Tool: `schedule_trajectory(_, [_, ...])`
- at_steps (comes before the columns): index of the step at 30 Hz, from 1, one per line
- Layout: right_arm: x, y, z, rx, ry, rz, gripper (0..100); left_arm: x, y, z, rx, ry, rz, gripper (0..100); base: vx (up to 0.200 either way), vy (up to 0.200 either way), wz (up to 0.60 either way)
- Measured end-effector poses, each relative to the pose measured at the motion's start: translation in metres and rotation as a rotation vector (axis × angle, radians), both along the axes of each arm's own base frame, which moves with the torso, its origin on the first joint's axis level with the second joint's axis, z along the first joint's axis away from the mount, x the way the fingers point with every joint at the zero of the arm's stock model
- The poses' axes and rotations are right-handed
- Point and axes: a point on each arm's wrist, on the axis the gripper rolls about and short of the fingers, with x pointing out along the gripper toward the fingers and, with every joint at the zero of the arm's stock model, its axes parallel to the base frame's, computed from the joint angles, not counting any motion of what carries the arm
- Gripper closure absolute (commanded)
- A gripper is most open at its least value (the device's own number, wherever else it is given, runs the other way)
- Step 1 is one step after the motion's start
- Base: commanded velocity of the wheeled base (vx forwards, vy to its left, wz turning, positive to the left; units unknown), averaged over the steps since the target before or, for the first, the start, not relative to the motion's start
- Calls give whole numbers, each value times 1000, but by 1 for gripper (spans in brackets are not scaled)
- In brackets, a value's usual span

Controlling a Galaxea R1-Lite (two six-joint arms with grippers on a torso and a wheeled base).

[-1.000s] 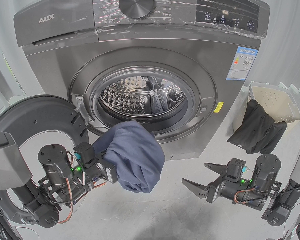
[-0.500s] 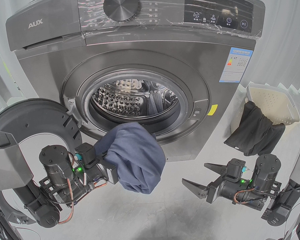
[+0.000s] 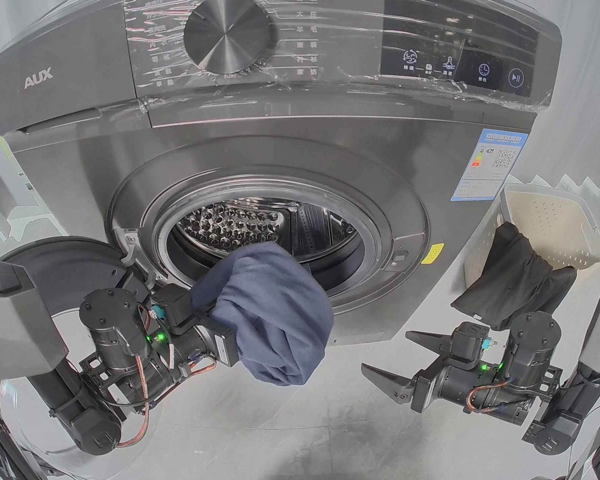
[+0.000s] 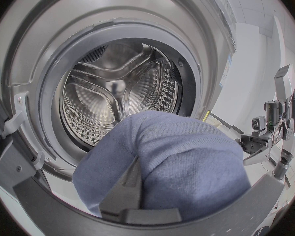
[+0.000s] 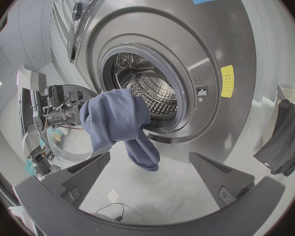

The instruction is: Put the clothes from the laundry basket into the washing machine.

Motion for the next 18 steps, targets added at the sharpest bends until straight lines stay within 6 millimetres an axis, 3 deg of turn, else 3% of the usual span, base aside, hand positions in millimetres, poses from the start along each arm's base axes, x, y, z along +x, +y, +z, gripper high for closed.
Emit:
schedule_trajectory(11, [-6, 3, 8, 21, -26, 11, 0, -9, -13, 4, -37, 3, -24, 100, 0, 0, 0])
schedule_trajectory(18, [-12, 3, 16, 42, -47, 18, 0, 2, -27, -4, -46, 11, -38, 100, 0, 0, 0])
